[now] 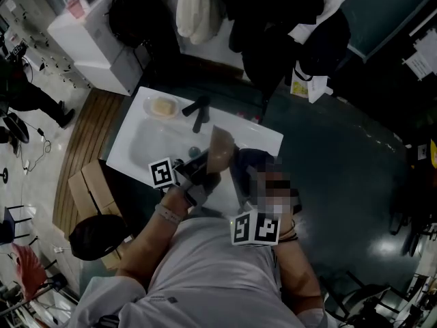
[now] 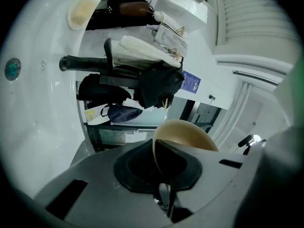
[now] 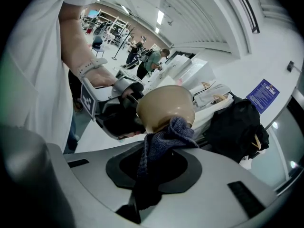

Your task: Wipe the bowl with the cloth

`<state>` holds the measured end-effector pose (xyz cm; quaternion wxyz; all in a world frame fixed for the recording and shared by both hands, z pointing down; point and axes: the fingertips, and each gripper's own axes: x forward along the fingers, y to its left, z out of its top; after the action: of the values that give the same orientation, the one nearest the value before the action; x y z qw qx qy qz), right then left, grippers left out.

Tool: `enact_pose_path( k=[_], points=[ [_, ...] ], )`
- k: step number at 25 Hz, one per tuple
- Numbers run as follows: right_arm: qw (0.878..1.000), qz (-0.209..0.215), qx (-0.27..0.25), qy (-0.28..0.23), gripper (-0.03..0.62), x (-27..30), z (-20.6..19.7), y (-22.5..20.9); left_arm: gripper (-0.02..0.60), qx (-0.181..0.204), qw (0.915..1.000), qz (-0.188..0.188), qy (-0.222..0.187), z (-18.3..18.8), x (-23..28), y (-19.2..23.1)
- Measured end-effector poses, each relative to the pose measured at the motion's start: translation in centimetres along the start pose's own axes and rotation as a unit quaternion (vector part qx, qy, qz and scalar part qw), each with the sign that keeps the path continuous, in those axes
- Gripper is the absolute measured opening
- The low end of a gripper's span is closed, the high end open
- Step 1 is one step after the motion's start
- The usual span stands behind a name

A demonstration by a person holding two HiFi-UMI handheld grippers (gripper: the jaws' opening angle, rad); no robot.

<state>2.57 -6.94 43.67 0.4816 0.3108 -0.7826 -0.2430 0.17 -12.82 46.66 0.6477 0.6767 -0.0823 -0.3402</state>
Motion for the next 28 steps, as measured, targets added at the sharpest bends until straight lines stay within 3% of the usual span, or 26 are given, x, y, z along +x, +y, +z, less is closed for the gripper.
enact_pose_path(
  k=[10, 15, 21, 28],
  points=[
    [0.999, -0.039, 0.036, -0.01, 0.077, -1.1, 0.1, -3.6, 0.021, 0.0, 0.999, 0.007, 0.044, -2.0, 0.4, 0.2],
    [0.998, -0.023, 0.048, 0.017, 0.077, 0.0, -1.4, -3.0, 0.02, 0.012, 0.9986, -0.01, 0.05, -2.4, 0.5, -0.7],
    [0.999, 0.005, 0.029, 0.019, 0.077, 0.1, -0.9, 0.0, 0.02, 0.011, 0.9997, 0.004, 0.021, -1.6, -0.3, -0.2],
    [0.992, 0.018, 0.12, -0.045, 0.077, -1.6, 0.0, 0.0, 0.02, 0.049, 0.9978, 0.041, 0.019, -1.0, -0.8, 0.4]
  ],
)
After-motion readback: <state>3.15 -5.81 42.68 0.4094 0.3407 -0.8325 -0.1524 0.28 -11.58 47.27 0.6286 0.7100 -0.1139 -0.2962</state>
